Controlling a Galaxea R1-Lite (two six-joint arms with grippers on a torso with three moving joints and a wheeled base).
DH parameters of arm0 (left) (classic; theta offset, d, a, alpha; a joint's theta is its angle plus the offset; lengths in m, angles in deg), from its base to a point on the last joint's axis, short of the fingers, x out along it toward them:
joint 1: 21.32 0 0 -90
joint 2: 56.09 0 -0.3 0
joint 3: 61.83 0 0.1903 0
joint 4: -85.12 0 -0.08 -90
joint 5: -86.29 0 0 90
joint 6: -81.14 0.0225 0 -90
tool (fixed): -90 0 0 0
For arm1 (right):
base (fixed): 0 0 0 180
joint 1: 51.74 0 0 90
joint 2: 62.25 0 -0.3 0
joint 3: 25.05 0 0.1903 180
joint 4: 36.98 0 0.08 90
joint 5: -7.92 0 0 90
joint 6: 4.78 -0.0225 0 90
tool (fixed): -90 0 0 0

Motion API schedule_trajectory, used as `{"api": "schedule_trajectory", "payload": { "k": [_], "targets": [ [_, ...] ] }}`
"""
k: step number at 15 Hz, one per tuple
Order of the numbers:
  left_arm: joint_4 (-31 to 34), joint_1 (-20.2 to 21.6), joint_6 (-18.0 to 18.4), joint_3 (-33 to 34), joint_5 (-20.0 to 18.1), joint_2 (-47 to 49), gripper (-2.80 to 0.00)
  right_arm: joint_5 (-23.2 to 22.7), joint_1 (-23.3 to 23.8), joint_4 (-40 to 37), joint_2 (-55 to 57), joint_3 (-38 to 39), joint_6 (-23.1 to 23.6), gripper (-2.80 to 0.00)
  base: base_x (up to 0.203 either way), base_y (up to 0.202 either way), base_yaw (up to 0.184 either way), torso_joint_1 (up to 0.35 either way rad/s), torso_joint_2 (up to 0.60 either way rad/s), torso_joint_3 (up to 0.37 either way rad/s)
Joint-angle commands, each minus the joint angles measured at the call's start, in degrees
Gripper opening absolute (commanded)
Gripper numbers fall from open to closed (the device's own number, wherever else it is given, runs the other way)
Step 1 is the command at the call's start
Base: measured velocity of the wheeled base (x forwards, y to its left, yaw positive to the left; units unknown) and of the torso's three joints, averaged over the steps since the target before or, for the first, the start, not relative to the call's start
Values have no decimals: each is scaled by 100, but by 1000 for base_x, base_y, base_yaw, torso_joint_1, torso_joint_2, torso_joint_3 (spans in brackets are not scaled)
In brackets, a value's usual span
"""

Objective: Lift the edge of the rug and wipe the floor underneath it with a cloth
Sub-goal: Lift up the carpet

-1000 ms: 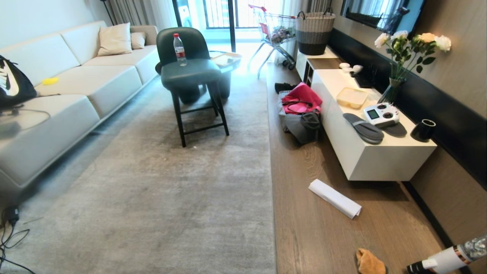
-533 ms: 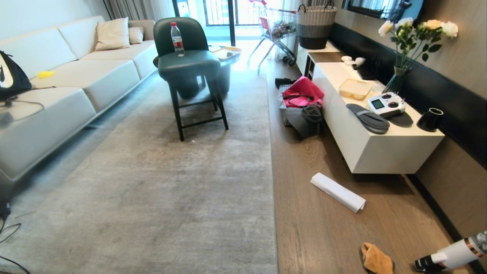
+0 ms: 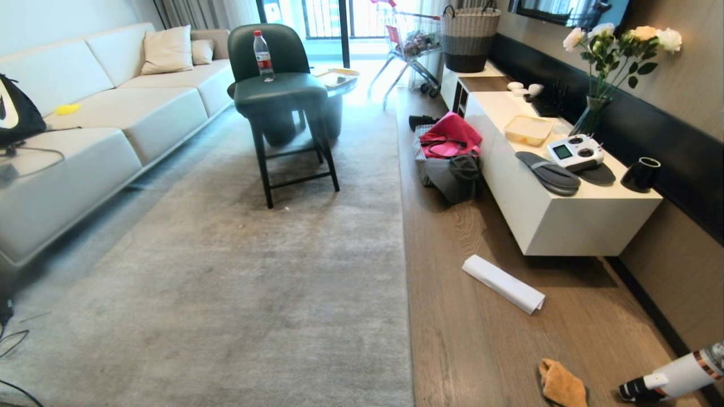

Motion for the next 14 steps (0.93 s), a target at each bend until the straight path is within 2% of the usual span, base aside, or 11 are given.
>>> {"api": "schedule_trajectory", "payload": {
  "k": [1, 14],
  "targets": [
    [1, -1, -4, -1, 4, 5, -280, -3, 2, 3, 9, 0, 3, -280, 0, 0, 0, 0, 0, 0],
    [1, -1, -4, -1, 4, 5, -280, -3, 2, 3, 2, 0, 3, -280, 0, 0, 0, 5, 28, 28]
  ]
}}
